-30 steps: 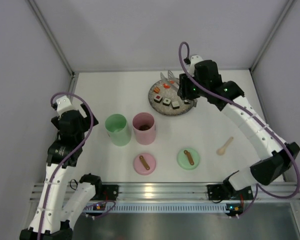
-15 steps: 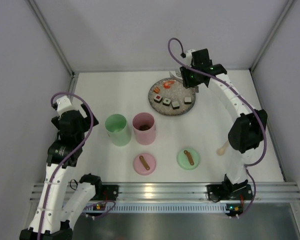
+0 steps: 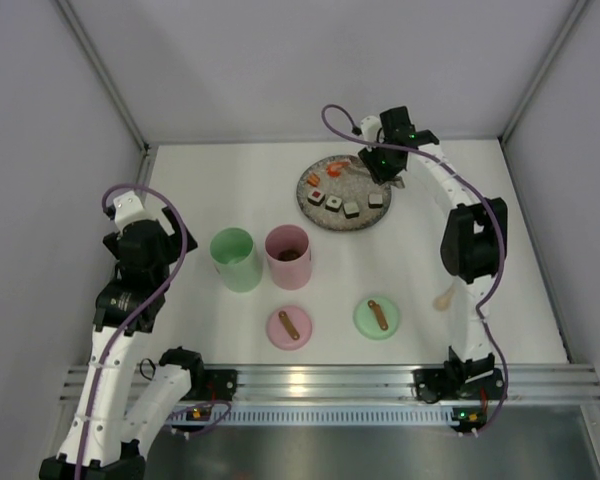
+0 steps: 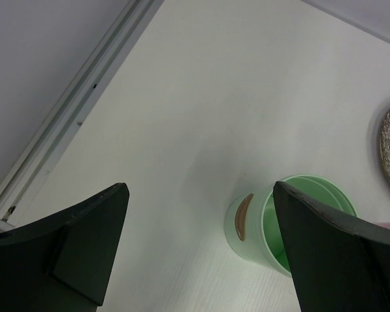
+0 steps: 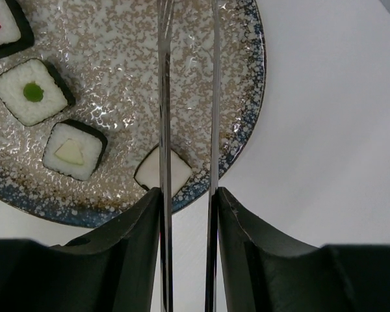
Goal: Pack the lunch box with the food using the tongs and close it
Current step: Pick up the fake food from the plate.
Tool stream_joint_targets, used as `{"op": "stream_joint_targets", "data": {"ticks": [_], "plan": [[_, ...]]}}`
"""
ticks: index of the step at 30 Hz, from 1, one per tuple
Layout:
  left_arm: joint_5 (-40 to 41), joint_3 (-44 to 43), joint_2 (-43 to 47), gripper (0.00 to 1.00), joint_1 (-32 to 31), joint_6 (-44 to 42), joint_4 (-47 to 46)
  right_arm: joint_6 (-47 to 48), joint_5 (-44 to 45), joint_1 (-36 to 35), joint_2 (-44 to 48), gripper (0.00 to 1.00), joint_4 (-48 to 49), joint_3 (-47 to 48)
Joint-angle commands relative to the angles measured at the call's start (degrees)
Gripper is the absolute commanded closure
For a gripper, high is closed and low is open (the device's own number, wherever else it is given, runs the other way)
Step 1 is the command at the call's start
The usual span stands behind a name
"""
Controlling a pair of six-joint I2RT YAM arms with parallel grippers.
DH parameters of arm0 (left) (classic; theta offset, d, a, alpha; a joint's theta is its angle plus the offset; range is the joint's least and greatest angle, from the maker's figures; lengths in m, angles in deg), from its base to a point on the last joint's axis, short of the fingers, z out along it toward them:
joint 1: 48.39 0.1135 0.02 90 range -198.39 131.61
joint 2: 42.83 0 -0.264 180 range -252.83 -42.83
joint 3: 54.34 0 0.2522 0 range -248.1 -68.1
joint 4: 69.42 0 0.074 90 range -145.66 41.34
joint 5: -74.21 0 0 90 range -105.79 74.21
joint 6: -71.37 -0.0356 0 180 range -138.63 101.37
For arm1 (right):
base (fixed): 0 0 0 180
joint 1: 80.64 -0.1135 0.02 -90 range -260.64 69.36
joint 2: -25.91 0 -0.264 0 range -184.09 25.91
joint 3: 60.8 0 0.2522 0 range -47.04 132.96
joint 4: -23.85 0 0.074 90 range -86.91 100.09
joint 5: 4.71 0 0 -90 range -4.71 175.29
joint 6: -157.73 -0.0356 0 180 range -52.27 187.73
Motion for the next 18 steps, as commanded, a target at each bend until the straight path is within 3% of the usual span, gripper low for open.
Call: {"op": "stream_joint_targets", "data": {"ticks": [1, 18], "plan": [[-0.22, 0.1, -0.23, 0.01, -0.14, -0.93, -2.55, 3.93, -2.88, 0.34, -0.41, 0.62, 0.66, 3.64], [-0.57, 0.28, -0.57, 0.01, -0.23, -1.1, -2.47, 7.36, -7.45, 1.31, -6.39, 0.62, -4.6, 9.7]]}}
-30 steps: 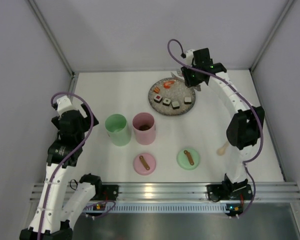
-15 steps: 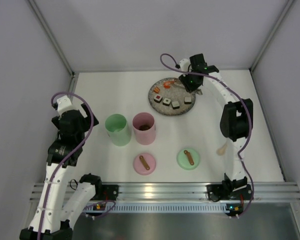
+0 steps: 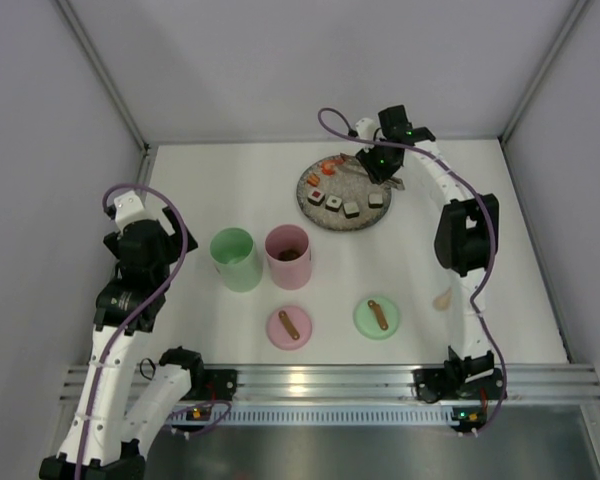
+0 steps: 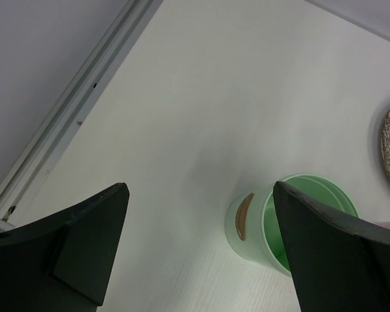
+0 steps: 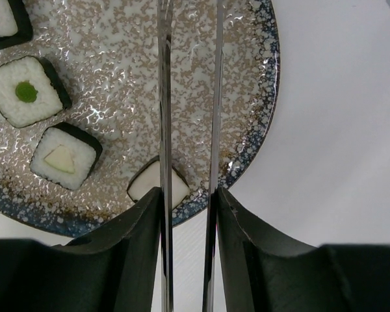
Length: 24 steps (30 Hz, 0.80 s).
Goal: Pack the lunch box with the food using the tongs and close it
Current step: Pick up the fake food from the plate.
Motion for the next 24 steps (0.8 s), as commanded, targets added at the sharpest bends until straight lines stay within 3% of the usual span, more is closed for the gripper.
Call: {"op": "stream_joint_targets", "data": {"ticks": [1, 10, 24], "plan": [[-0.66, 0.17, -0.47, 0.01, -0.23, -1.04, -2.55, 2.03, -4.57, 0.69, -0.58, 0.63, -2.16, 3.96], [-0.84, 0.25, -0.38, 0.01, -0.23, -1.12, -2.55, 2.38, -7.83, 0.87, 0.74, 0.68, -5.68, 3.7], [-1.28, 0.25, -0.29, 0.01, -0.23, -1.04, -2.55, 0.97, -8.44, 0.87, 1.45, 0.6, -4.8, 5.19]]}}
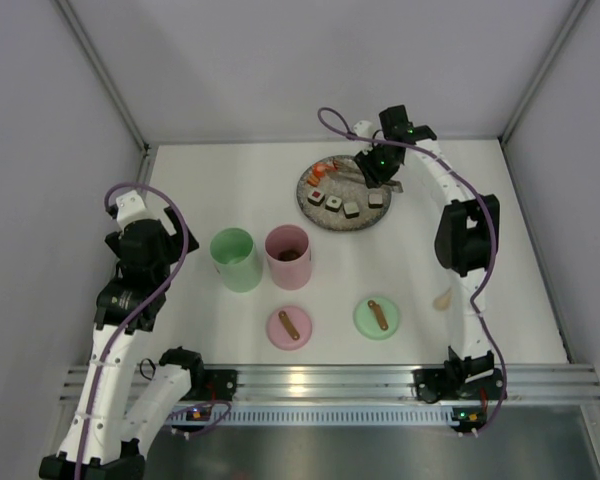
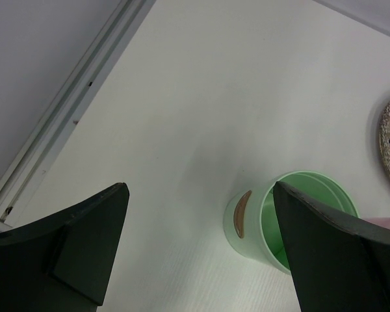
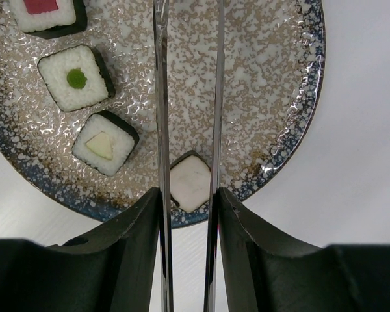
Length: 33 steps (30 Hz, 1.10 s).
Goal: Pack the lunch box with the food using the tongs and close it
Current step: Pick up the fake food from the plate.
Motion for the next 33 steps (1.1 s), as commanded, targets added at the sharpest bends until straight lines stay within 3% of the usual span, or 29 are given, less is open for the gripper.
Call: {"op": "stream_joint_targets", "data": {"ticks": [1, 7, 16, 33], "plan": [[-0.45, 0.23, -0.01, 0.01, -0.19, -0.84, -2.55, -0.05, -2.04, 0.61, 0.94, 0.6, -0.39, 4.2], [-0.54, 0.14, -0.36, 0.01, -0.19, -0.84, -2.55, 0.21, -2.83, 0.52, -1.17, 0.64, -0.91, 5.61], [-0.62, 0.23, -0.18, 0.01, -0.19, -0.93, -2.55, -0.05, -4.59, 0.52, 0.49, 0.82, -0.74, 4.03], [-0.97, 0.14, -0.18, 0.01, -0.19, -0.66, -2.73, -7.26, -1.69, 0.52, 12.88, 0.97, 7.96, -8.18]]}}
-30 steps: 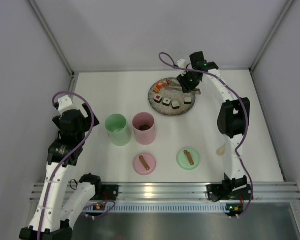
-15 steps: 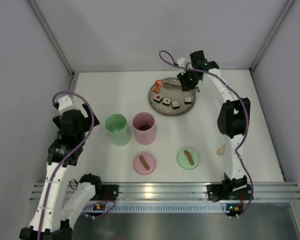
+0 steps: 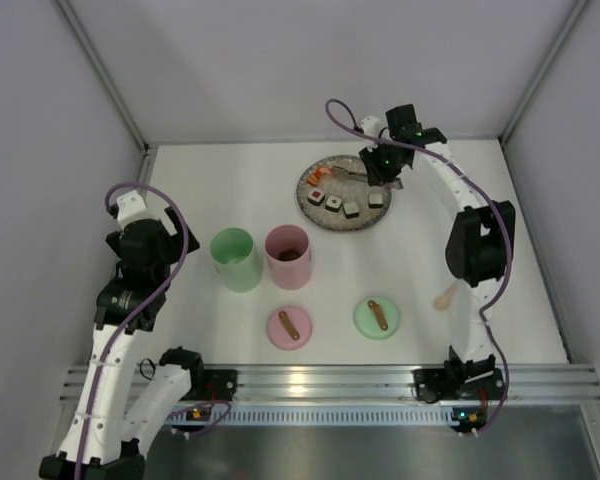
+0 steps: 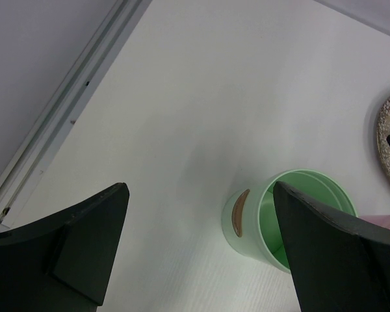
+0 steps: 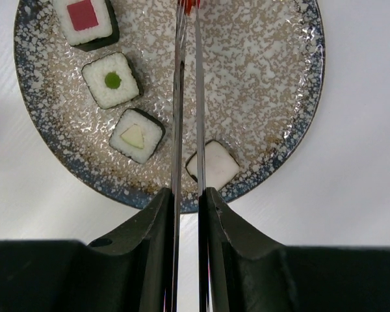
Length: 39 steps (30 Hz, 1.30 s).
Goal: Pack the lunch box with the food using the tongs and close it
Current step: Pick up the fake food from the plate, then place the fake food in the packing box.
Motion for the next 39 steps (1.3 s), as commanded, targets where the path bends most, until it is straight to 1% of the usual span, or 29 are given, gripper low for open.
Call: {"op": "stream_joint_targets", "data": {"ticks": [1, 5, 9, 16, 22, 23, 25, 26, 28, 33, 36, 39], "plan": [[-0.34, 0.14, -0.07, 0.01, -0.19, -0.66, -2.73, -1.97, 0.54, 0.41, 5.57, 0.98, 4.42, -0.16], [-0.34, 0.23, 0.1, 0.01, -0.19, -0.58, -2.73, -3.64, 1.77, 0.5, 6.62, 1.0, 4.16, 0.19], [-0.17, 0.23, 0.28, 0.01, -0.19, -0.66, -2.64, -4.87, 1.86, 0.5, 8.29, 1.0, 3.1, 0.28], [-0.08, 0.32, 0.54, 0.01, -0.19, -0.66, -2.55, -7.24, 1.69, 0.41, 12.94, 1.0, 3.28, -2.18], [-0.08, 0.32, 0.63, 0.01, -0.19, -0.58, -2.55, -10.05, 0.63, -0.64, 20.85, 1.0, 5.38, -8.85], [-0.25, 0.23, 0.63, 0.01, -0.19, -0.58, -2.55, -10.32, 0.46, -1.08, 23.65, 1.0, 5.65, -11.39], [-0.43, 0.23, 0.63, 0.01, -0.19, -0.58, -2.55, -11.11, 0.45, -2.57, 26.73, 1.0, 7.48, -14.47], [-0.52, 0.23, 0.46, 0.01, -0.19, -0.49, -2.64, -11.55, 0.63, -3.19, 30.06, 1.0, 8.28, -17.71], [-0.87, 0.06, 0.02, 0.01, -0.19, -0.4, -2.73, -13.12, 2.03, -6.52, 35.34, 1.0, 9.34, -21.68], [-0.96, -0.03, -0.42, 0.01, -0.27, -0.22, -2.82, -15.33, 4.67, -15.22, 44.22, 1.0, 10.39, -28.53], [-1.39, -0.29, -1.04, 0.01, -0.28, -0.14, -2.73, -16.47, 5.38, -19.97, 47.48, 1.0, 9.26, -30.13], [-1.31, -0.38, -1.13, 0.01, -0.27, -0.05, -2.82, -16.47, 8.01, -24.89, 50.29, 1.0, 6.27, -31.09]]}}
